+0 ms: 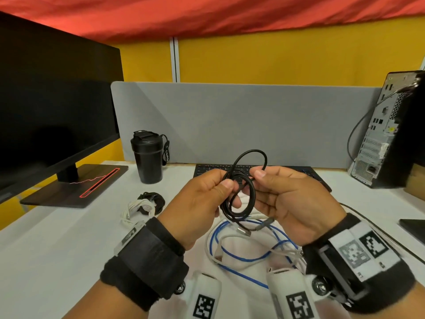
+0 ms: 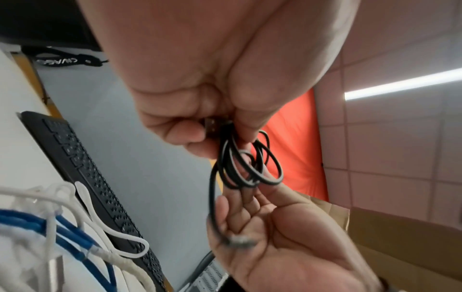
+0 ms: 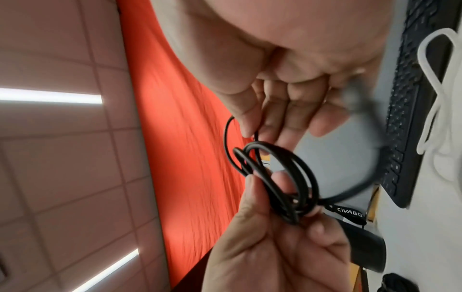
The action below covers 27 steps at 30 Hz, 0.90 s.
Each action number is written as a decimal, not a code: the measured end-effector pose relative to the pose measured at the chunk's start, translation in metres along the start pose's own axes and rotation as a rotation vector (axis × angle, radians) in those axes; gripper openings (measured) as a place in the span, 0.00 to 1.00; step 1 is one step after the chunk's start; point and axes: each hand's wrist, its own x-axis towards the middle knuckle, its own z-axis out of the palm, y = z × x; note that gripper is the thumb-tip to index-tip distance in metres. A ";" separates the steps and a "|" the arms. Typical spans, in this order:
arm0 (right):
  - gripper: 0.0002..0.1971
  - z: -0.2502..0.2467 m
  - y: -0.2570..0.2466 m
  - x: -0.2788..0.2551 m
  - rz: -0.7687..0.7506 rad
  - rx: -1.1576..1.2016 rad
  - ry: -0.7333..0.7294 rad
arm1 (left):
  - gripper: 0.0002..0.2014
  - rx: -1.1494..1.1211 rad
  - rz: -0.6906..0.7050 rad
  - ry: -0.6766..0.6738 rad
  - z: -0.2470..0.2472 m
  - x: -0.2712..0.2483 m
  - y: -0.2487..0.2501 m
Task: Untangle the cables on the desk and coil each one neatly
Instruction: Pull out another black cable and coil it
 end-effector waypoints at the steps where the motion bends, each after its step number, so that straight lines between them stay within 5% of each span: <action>1: 0.10 0.001 -0.001 -0.001 -0.036 -0.036 0.030 | 0.13 0.020 0.016 0.047 0.000 0.001 0.000; 5: 0.09 0.009 -0.008 -0.014 -0.377 -0.359 0.166 | 0.12 0.067 0.034 0.188 0.000 0.005 -0.003; 9: 0.11 0.018 -0.005 -0.024 -0.446 -0.786 0.103 | 0.12 -0.110 -0.021 0.147 0.006 0.004 -0.003; 15: 0.13 0.020 -0.003 -0.019 -0.372 -0.435 0.117 | 0.13 -0.191 -0.011 -0.005 0.004 0.006 -0.005; 23: 0.11 -0.020 -0.032 -0.005 -0.039 0.307 -0.074 | 0.12 0.022 -0.060 0.256 -0.027 0.009 -0.009; 25: 0.09 -0.022 -0.032 -0.004 -0.046 0.295 -0.126 | 0.12 0.135 -0.030 0.266 -0.030 0.008 -0.007; 27: 0.09 -0.021 -0.029 -0.004 -0.116 0.003 -0.102 | 0.13 0.038 -0.060 0.319 -0.033 0.009 -0.006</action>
